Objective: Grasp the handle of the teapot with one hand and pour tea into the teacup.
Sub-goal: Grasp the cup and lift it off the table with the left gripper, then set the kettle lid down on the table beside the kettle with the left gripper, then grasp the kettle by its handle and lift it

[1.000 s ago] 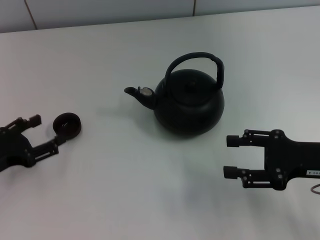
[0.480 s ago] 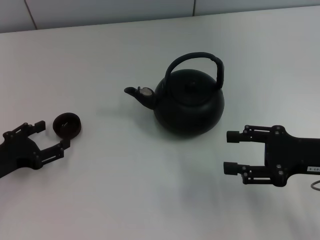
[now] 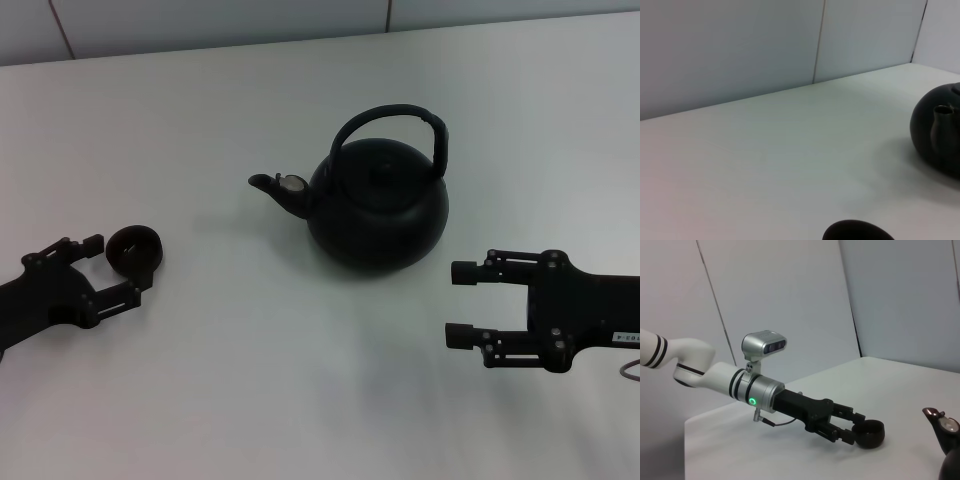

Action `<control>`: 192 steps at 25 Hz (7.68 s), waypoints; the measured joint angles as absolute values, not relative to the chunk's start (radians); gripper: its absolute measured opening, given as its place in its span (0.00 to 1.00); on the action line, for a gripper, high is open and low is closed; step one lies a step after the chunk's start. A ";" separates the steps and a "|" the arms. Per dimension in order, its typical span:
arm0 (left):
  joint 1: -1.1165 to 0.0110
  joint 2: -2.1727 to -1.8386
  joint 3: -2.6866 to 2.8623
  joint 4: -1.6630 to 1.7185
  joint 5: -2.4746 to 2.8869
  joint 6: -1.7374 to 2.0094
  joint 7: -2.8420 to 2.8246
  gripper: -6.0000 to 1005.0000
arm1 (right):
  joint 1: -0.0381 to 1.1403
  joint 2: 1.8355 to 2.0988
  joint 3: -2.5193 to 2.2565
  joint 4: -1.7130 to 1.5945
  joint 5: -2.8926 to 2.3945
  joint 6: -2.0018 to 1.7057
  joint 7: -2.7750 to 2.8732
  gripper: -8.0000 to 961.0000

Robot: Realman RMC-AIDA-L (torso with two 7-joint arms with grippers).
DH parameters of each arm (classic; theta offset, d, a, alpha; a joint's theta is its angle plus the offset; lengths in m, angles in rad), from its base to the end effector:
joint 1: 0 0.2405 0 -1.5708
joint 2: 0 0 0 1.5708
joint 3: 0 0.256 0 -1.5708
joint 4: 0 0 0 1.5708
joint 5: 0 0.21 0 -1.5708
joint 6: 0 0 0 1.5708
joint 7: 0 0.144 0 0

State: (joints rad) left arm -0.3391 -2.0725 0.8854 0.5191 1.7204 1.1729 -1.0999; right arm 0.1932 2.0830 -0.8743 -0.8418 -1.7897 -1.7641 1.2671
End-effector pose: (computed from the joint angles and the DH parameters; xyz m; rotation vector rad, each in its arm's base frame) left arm -0.3403 0.3023 -0.0238 -2.4222 -0.6807 -0.4737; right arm 0.2932 0.2379 0.0167 -2.7504 0.5173 0.8314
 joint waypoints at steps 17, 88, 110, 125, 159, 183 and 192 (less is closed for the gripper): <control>-0.383 -2.074 0.909 0.489 1.719 1.137 -1.100 0.83 | 0.192 2.080 -0.873 -0.846 -1.781 -1.764 1.267 0.76; -0.443 -2.074 1.390 0.528 1.485 1.122 -1.176 0.77 | 0.198 2.080 -0.859 -0.843 -1.781 -1.764 1.273 0.76; -0.300 -2.064 1.371 0.750 1.477 1.201 -1.193 0.87 | 0.212 2.080 -0.859 -0.833 -1.779 -1.753 1.269 0.76; -0.260 -1.961 1.061 0.921 1.777 1.693 -1.260 0.87 | 0.237 2.080 -0.708 -0.740 -1.778 -1.694 1.218 0.76; -0.356 -1.957 0.872 0.901 1.942 1.720 -1.322 0.87 | 0.491 2.086 -0.613 -0.365 -1.711 -1.237 1.139 0.76; -0.360 -1.974 0.865 0.909 1.961 1.703 -1.322 0.87 | 0.500 2.086 -0.604 -0.336 -1.709 -1.229 1.033 0.76; -0.361 -1.983 0.862 0.910 1.964 1.700 -1.324 0.87 | 0.503 2.085 -0.611 -0.336 -1.710 -1.235 0.982 0.55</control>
